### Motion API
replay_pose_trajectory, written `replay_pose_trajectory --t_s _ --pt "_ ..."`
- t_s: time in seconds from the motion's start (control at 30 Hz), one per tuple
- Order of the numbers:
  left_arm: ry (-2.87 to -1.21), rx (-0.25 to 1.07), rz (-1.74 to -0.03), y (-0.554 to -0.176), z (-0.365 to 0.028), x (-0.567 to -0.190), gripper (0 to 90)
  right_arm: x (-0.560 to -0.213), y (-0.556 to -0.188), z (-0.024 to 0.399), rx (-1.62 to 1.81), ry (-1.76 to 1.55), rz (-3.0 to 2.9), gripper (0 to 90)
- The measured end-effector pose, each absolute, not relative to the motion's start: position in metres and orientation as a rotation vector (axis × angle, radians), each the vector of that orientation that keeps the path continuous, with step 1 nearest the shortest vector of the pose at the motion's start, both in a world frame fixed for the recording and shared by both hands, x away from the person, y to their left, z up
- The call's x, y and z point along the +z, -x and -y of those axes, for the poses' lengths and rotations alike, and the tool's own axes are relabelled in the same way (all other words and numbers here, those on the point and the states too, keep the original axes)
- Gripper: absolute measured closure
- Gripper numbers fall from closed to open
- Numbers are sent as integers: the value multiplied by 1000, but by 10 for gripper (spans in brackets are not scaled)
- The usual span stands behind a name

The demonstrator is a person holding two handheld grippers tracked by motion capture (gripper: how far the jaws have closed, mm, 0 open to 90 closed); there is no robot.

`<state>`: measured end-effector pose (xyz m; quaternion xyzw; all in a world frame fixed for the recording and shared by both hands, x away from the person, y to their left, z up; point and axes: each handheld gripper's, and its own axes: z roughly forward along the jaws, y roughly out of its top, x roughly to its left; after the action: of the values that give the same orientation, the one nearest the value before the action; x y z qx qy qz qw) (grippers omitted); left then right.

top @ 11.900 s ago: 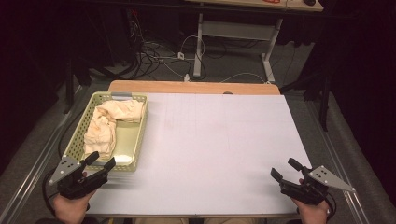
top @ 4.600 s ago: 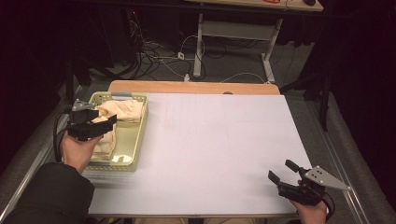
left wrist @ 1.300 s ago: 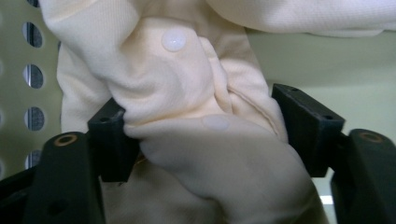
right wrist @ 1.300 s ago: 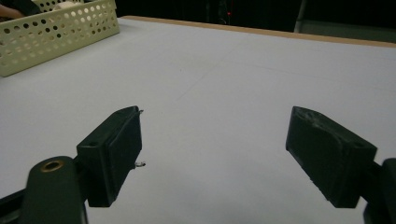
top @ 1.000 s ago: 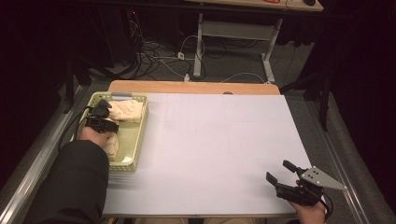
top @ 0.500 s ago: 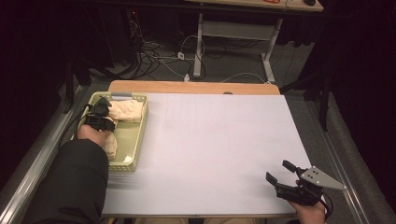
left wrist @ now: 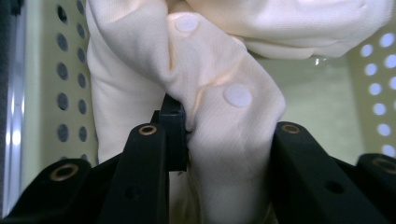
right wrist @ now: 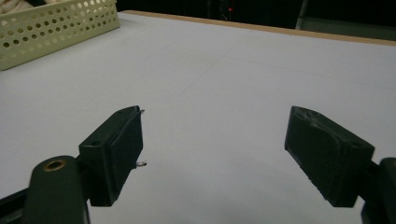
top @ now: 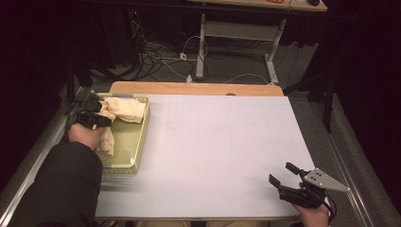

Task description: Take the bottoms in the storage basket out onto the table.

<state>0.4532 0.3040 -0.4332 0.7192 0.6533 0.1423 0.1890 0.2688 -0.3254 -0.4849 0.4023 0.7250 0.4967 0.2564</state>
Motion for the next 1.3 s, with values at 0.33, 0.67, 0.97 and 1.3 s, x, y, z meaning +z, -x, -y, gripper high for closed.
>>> replay_pose_trajectory --t_s 0.33,0.67,0.97,1.3 --pt "-1987 467 -1758 -445 -301 -415 665 -485 -270 325 1336 -1087 -1970 203" --pt "-1941 484 -1682 -437 -299 -398 666 -485 -269 324 1333 -1078 -1970 206" --pt "-1914 520 -1624 -431 -296 -386 667 -485 -269 325 1338 -1080 -1969 206" --pt "-1896 548 -1557 -426 -288 -373 671 -485 -268 325 1344 -1082 -1966 205"
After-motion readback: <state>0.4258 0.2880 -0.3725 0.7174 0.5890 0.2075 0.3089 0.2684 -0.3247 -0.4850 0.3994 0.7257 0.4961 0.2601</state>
